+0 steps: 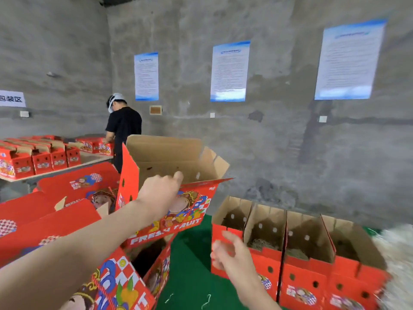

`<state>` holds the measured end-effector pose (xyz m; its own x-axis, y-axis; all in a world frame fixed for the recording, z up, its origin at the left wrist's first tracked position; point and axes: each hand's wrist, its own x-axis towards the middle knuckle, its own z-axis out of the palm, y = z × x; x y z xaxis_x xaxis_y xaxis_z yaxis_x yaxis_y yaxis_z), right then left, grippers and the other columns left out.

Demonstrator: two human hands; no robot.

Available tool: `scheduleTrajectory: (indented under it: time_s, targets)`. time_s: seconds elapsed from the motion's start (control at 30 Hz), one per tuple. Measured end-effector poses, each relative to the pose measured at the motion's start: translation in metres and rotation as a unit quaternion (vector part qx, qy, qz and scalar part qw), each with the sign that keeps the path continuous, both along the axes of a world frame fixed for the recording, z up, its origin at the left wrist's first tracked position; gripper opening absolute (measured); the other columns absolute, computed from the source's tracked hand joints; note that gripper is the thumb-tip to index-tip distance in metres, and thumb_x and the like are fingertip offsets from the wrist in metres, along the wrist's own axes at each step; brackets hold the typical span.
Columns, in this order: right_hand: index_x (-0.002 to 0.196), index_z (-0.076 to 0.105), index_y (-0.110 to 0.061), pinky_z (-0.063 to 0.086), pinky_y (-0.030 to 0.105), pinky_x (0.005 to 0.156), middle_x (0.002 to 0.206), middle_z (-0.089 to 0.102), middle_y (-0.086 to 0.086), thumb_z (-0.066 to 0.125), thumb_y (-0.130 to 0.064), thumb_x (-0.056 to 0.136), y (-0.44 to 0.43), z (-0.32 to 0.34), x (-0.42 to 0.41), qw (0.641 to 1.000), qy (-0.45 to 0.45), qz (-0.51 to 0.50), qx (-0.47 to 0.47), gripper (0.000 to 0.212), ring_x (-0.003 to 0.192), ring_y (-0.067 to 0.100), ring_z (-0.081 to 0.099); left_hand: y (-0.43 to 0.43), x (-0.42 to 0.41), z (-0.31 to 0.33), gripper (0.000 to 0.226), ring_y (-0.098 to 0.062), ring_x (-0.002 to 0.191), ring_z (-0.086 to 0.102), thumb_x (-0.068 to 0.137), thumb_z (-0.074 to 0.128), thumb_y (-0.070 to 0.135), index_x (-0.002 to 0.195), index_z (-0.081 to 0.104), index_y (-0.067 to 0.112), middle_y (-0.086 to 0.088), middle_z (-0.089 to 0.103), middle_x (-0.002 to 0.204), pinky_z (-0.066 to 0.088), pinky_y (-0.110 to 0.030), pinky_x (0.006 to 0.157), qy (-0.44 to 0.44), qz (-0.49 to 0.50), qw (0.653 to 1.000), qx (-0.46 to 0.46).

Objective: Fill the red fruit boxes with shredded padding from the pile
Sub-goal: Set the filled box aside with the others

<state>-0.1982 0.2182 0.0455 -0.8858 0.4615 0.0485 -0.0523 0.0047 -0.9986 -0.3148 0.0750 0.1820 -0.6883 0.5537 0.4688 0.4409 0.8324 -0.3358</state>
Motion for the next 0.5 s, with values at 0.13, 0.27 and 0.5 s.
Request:
scheduleTrajectory:
  time_s: [0.13,0.27,0.5]
  targets:
    - [0.115,0.052,-0.018,0.053,0.046,0.084,0.107,0.057,0.014,0.074,-0.038,0.071,0.033,0.056,0.024,0.956,0.039,0.011,-0.291,0.054,0.087,0.031,0.065,0.015,0.069,-0.021,0.054,-0.026,0.063,0.063,0.053,0.070,-0.002,0.102,0.050,0.010,-0.004,0.062,0.076,0.041,-0.026,0.047,0.072,-0.205,0.976,-0.010]
    - [0.093,0.059,-0.006,0.056,0.043,0.067,0.089,0.062,0.018,0.063,-0.018,0.083,0.055,0.058,0.065,0.915,0.084,-0.063,-0.389,0.016,0.076,0.034,0.062,0.033,0.139,-0.043,0.046,-0.021,0.037,0.053,0.025,0.064,-0.006,0.068,0.064,0.009,-0.002,0.056,0.051,0.032,-0.018,0.031,0.047,-0.360,0.932,-0.002]
    - [0.089,0.058,0.000,0.056,0.038,0.068,0.077,0.061,0.017,0.040,0.018,0.079,0.109,0.004,0.190,0.948,-0.050,-0.191,-0.250,0.027,0.072,0.031,0.057,0.072,0.208,-0.085,0.067,-0.013,0.106,0.055,0.082,0.014,0.070,0.098,0.061,0.026,0.008,0.062,0.111,0.042,-0.030,0.091,-0.226,-0.405,0.886,-0.006]
